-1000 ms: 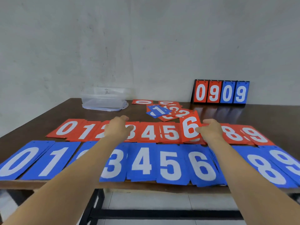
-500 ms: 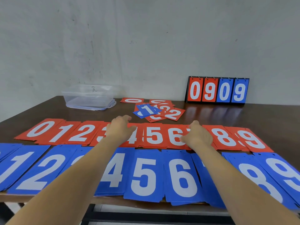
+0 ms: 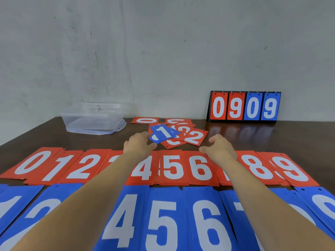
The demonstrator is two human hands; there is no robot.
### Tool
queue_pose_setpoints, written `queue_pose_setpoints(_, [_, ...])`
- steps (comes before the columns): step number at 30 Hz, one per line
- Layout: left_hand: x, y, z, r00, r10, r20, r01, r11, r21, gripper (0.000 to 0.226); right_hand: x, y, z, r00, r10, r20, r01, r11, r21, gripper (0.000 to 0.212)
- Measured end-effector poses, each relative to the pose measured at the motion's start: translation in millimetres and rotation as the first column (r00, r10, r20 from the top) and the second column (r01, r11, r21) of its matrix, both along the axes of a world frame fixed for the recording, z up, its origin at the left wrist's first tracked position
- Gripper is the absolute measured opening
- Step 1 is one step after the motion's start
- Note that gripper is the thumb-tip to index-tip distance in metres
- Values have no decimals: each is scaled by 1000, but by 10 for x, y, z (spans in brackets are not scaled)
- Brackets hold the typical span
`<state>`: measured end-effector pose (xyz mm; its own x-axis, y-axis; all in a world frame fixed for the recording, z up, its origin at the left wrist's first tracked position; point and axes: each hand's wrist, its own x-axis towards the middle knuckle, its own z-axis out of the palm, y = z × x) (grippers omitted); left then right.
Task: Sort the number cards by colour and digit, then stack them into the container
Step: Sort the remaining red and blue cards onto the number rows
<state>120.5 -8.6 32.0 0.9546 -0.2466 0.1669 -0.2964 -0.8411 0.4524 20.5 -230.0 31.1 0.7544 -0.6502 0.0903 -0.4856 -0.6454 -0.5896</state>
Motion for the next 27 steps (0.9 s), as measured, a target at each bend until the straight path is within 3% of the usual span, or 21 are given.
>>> queue_pose_setpoints(5, [446, -123, -15, 997, 22, -74, -29, 996, -83, 43, 380, -115, -3, 998, -35, -43, 37, 999, 36, 63])
queue_pose_setpoints(9, [771, -297, -104, 992, 86, -93, -90, 995, -37, 53, 663, -228, -99, 986, -84, -144, 83, 996, -15, 78])
queue_pose_setpoints(13, [1035, -522, -228, 985, 164, -49, -158, 982, 107, 76, 924, -332, -195, 972, -81, -220, 55, 991, -124, 104])
queue_pose_setpoints(17, [1168, -717, -310, 979, 165, -121, -141, 972, 189, 102, 1157, -471, -243, 941, -39, -337, -26, 982, -185, 122])
queue_pose_setpoints(21, [1208, -746, -392, 989, 111, -99, -70, 934, 351, 105, 1245, -572, -303, 892, 11, -452, -125, 967, -222, 119])
queue_pose_setpoints(27, [1232, -702, -374, 991, 96, -91, -57, 933, 356, 91, 1293, -538, -265, 881, -25, -473, -140, 940, -312, 109])
